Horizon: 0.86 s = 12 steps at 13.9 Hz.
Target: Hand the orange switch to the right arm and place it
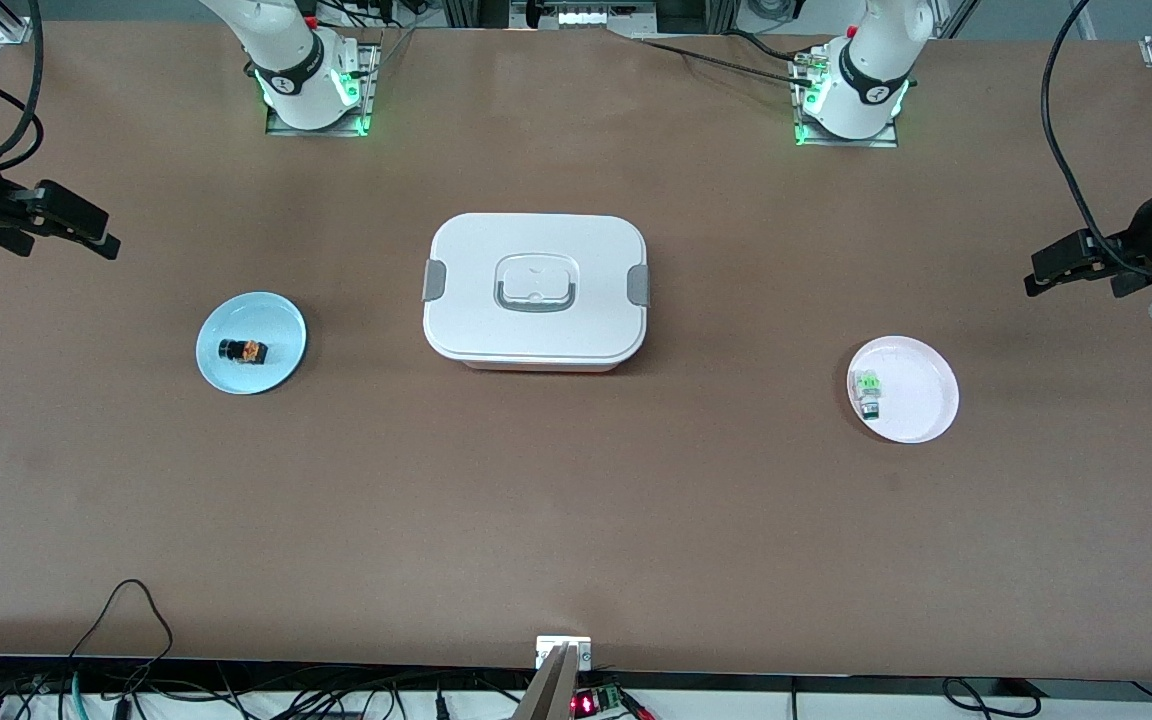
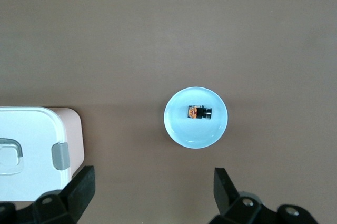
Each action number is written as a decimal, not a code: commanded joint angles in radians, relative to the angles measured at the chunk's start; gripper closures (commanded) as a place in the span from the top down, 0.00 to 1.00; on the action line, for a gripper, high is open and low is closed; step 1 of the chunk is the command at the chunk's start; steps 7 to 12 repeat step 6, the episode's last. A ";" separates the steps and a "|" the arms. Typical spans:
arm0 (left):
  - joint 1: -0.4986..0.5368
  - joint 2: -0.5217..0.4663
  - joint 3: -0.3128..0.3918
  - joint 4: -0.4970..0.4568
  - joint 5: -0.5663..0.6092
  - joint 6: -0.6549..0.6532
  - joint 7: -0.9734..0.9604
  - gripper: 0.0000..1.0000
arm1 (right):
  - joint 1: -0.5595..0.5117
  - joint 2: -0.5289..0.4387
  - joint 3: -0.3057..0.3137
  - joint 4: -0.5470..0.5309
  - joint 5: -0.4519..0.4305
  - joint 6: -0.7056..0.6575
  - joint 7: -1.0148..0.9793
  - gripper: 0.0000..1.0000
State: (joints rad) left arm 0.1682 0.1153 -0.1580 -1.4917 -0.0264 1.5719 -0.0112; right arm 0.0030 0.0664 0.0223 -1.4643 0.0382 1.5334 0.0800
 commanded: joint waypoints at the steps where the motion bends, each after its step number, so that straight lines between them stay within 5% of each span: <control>1: -0.006 0.015 -0.003 0.031 0.020 -0.007 0.000 1.00 | 0.002 0.006 0.010 0.028 -0.043 -0.050 -0.022 1.00; 12: -0.004 0.012 -0.003 0.033 0.016 -0.007 0.000 1.00 | 0.000 0.003 0.004 0.028 -0.050 -0.062 -0.025 1.00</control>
